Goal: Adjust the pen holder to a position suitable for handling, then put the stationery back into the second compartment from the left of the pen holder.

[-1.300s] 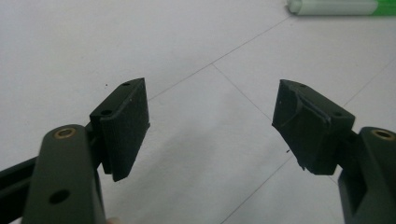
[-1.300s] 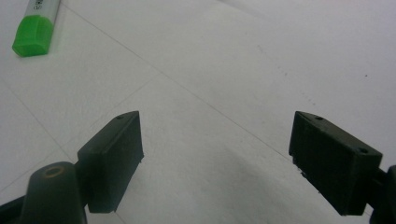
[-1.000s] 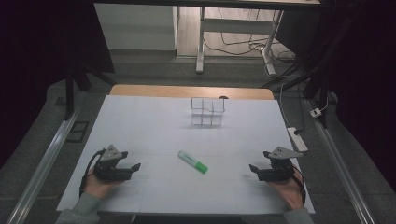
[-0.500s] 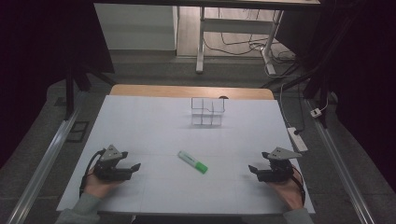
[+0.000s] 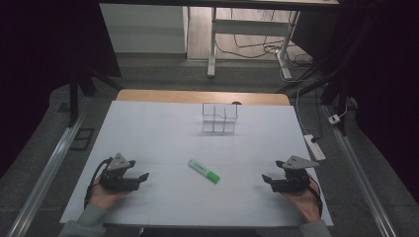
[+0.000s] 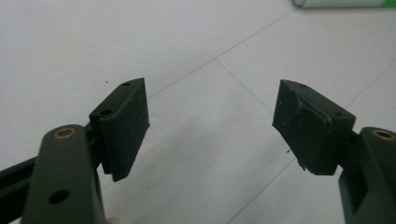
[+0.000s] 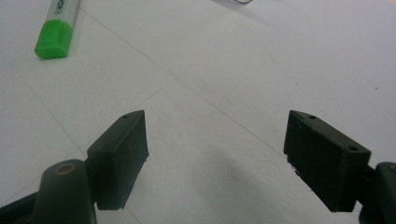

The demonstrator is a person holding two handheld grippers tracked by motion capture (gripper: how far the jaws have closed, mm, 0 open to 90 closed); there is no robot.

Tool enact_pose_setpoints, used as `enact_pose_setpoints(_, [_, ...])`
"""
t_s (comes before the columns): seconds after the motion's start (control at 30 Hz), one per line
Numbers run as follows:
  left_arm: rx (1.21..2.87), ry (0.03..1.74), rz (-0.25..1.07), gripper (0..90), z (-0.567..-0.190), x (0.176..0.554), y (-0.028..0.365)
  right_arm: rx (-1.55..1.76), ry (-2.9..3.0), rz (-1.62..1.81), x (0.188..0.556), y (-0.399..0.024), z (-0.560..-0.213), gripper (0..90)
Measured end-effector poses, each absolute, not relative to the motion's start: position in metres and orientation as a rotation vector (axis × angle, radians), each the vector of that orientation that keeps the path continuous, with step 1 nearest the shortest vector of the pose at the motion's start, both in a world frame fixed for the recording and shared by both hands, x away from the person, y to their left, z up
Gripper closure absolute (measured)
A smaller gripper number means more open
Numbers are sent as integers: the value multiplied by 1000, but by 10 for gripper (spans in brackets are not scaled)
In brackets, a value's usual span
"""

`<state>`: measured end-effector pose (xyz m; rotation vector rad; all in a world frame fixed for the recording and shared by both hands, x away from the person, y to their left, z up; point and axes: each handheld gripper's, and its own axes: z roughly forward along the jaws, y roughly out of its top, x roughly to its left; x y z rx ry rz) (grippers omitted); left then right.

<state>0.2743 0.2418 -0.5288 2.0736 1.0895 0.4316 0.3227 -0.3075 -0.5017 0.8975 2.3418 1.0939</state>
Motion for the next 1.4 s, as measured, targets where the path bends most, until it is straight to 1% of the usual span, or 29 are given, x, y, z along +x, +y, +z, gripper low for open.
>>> enact_pose_setpoints(0.83, [2071,1091,437,264,-528,274,241,785,2426,1105,319,-270,-487,232])
enact_pose_setpoints(1.4, [2071,1086,432,263,-528,273,241,710,2501,1116,322,-238,-491,232])
